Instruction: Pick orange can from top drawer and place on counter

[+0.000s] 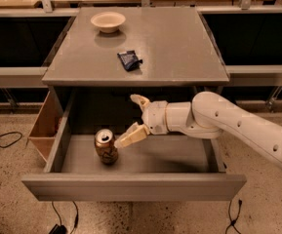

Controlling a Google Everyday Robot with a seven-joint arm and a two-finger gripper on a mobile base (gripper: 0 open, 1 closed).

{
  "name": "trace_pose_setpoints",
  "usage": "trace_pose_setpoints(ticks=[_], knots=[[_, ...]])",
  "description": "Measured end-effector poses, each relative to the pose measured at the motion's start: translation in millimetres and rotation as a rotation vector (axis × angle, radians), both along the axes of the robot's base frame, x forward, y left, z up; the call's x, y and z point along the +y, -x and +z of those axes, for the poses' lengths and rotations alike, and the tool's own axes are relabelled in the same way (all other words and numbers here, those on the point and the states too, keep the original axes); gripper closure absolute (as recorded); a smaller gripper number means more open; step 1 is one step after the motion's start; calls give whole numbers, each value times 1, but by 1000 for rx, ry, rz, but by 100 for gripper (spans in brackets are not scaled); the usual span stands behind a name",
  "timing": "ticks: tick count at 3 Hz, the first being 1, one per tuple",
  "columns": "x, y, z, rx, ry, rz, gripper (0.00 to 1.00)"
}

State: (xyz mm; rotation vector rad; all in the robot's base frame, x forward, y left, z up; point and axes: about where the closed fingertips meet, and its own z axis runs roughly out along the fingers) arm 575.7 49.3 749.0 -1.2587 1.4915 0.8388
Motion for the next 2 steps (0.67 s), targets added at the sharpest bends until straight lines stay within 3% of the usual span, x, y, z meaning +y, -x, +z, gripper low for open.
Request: trace_pose_setpoints(ticks=[1, 2], knots=[[21, 0, -21, 7, -53, 32, 0], [39, -1, -33, 1, -64, 68, 0]])
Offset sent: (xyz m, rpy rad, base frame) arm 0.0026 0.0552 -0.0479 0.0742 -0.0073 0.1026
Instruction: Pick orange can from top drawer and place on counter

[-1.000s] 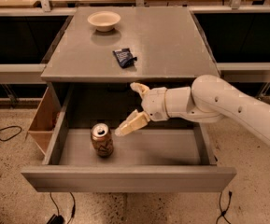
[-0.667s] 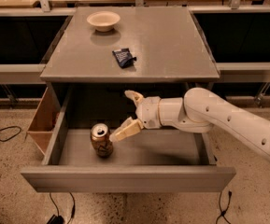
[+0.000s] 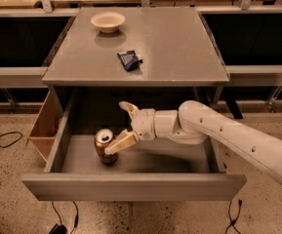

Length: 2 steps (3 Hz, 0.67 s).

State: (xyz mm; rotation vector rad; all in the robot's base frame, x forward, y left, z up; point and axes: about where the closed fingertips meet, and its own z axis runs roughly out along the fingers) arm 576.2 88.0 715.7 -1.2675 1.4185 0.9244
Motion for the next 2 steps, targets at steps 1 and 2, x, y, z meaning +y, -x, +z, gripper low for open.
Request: trace_pose_setpoints(ticks=[1, 2], knots=[[14, 5, -12, 3, 20, 28, 0], [25, 14, -21, 11, 43, 53, 0]])
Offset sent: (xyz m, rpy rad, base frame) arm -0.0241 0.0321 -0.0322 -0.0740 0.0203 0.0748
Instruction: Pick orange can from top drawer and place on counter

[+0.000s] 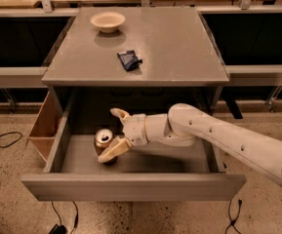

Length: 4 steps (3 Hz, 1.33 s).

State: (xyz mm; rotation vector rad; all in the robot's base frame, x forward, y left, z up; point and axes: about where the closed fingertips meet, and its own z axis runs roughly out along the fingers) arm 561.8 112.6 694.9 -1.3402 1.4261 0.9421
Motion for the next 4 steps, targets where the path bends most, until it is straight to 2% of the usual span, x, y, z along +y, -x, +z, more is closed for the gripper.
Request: trace_pose_setpoints(ticks=[1, 2, 3, 4], knots=[[14, 6, -13, 29, 19, 27, 23], [19, 8, -20, 44, 21, 26, 47], [19, 8, -20, 44, 21, 26, 70], [24, 9, -6, 35, 52, 35, 93]])
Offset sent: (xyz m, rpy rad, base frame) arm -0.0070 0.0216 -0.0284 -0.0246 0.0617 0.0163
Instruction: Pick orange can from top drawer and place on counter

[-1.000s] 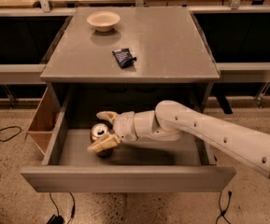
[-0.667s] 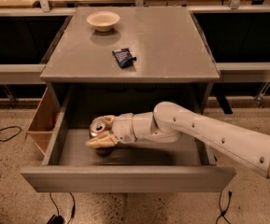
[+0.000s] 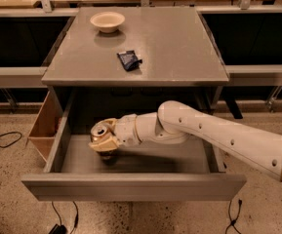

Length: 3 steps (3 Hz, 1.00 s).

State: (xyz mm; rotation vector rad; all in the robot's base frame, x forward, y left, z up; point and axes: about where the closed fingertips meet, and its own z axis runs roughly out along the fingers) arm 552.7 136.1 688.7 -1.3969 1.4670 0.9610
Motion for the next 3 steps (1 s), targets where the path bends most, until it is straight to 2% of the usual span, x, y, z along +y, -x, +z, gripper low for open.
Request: trace_pose_setpoints(ticks=[1, 2, 3], knots=[[0, 0, 49, -18, 62, -10, 100], [-9, -11, 135, -63, 111, -72, 100], [-25, -31, 224, -117, 112, -174, 100]])
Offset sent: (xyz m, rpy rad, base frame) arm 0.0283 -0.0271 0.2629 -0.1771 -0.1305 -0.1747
